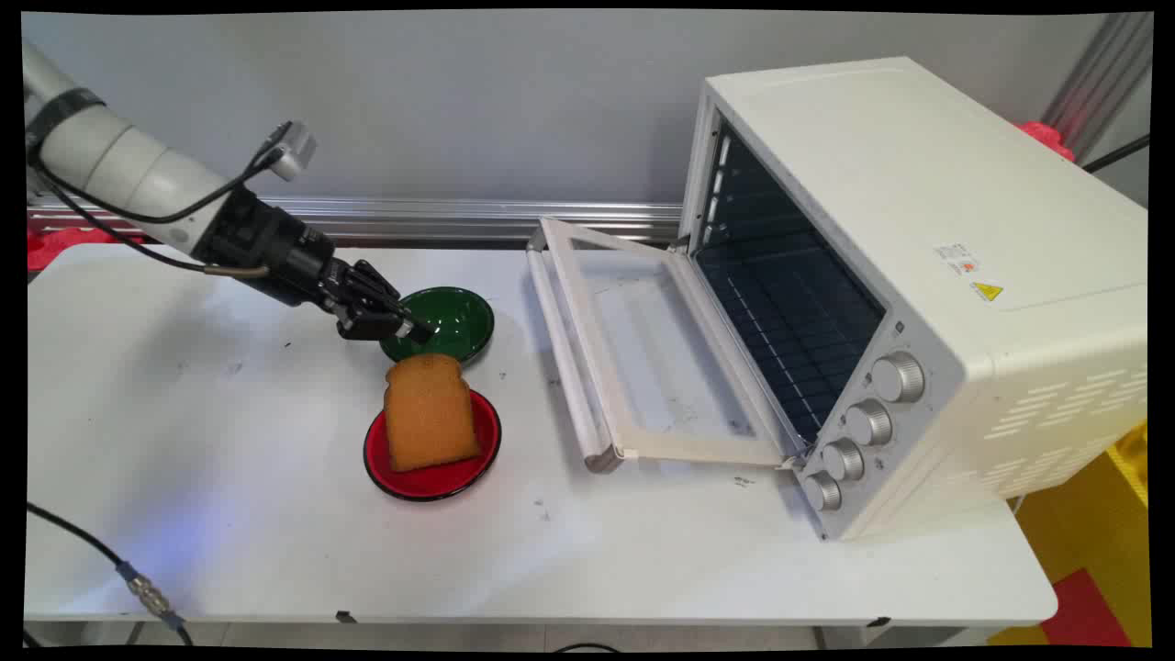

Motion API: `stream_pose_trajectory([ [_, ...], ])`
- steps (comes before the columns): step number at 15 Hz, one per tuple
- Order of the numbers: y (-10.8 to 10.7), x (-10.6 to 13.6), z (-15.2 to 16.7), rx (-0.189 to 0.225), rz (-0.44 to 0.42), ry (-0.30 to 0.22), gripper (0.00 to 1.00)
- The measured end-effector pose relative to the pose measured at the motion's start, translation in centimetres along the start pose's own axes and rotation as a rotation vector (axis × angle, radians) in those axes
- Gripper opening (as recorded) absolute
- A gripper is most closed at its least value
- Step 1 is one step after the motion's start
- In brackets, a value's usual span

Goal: Close the oven

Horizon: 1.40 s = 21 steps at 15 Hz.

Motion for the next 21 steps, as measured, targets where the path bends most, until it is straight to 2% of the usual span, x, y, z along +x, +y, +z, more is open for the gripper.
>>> stream_pose_trajectory([
  [5, -0.9, 0.4, 1.5, -0.004, -0.002, -0.025, 0.00],
  [12, -1.7, 0.9, 3.8, -0.023, 0.057, -0.054, 0.00],
  [21, -1.7, 1.6, 9.6, -0.019, 0.126, -0.052, 0.00],
])
